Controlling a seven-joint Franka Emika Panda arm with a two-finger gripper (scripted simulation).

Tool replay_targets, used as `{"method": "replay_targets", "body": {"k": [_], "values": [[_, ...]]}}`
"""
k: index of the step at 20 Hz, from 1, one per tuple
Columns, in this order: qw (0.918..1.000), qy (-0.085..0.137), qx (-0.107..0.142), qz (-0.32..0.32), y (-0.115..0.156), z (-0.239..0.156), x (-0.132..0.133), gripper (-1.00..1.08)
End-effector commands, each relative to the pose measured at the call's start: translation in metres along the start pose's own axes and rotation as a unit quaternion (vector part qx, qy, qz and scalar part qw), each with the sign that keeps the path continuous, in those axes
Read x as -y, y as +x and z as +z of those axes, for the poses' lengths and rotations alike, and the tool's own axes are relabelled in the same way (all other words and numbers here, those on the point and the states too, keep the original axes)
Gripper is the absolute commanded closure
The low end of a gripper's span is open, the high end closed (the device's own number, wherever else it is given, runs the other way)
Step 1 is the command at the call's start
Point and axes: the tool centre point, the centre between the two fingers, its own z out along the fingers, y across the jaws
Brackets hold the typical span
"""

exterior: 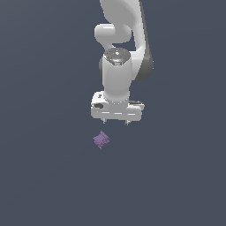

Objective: Pick up the object and move it to a goal position.

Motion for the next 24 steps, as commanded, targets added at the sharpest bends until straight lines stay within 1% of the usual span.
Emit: {"method": "replay_targets", "body": {"k": [1, 4, 7, 12, 16, 20, 24], "values": [[0.9995, 0.0, 0.003, 0.03, 0.002, 0.008, -0.006, -0.92], [0.9972, 0.0, 0.007, 0.074, 0.005, 0.02, -0.015, -0.92], [0.992, -0.001, 0.011, 0.126, 0.009, 0.034, -0.026, -0.92], [0.9776, -0.005, 0.018, 0.21, 0.013, 0.057, -0.045, -0.92], [0.9647, -0.009, 0.021, 0.262, 0.015, 0.071, -0.057, -0.92], [0.9535, -0.012, 0.023, 0.3, 0.016, 0.082, -0.067, -0.92], [0.9456, -0.014, 0.024, 0.324, 0.016, 0.089, -0.072, -0.92]]}}
